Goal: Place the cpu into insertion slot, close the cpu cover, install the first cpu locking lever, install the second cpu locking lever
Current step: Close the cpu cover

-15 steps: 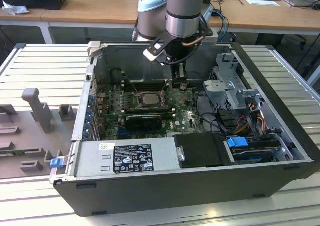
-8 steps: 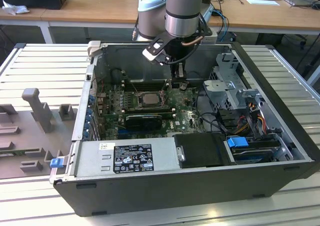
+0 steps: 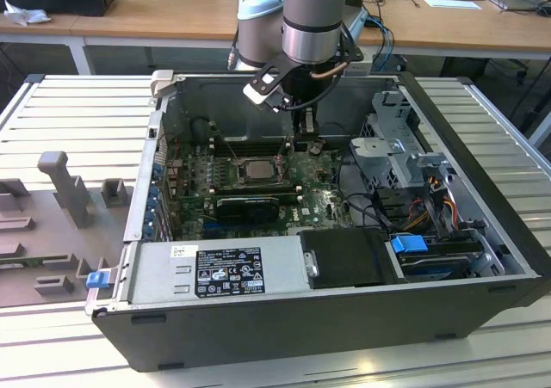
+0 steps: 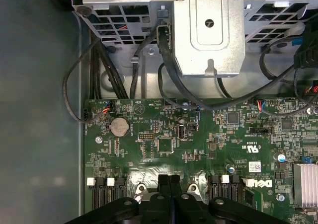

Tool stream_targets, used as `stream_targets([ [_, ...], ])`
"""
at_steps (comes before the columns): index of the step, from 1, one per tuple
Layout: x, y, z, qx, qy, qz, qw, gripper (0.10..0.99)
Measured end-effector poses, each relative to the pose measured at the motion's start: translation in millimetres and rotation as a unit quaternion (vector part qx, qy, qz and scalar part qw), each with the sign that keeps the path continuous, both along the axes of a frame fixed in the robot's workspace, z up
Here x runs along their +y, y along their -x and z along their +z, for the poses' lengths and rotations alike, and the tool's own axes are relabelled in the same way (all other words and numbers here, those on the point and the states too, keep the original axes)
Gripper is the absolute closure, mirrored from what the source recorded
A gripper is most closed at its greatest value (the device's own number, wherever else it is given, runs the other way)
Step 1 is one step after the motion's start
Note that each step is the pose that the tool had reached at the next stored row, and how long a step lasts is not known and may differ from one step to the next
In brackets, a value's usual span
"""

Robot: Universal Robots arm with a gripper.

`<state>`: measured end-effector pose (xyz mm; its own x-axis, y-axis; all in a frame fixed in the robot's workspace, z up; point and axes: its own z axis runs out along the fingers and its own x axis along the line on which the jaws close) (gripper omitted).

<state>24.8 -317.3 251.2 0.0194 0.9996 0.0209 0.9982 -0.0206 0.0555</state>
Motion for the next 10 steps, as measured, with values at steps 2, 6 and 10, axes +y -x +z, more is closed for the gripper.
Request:
stream_targets([
  [2, 0.0, 0.9, 0.0, 0.0, 0.0, 0.0, 1.0, 0.98],
  [6, 0.0, 2.4, 0.0, 0.0, 0.0, 0.0, 1.0, 0.98],
  [10, 0.0, 4.5, 0.0, 0.0, 0.0, 0.0, 1.0, 0.98],
])
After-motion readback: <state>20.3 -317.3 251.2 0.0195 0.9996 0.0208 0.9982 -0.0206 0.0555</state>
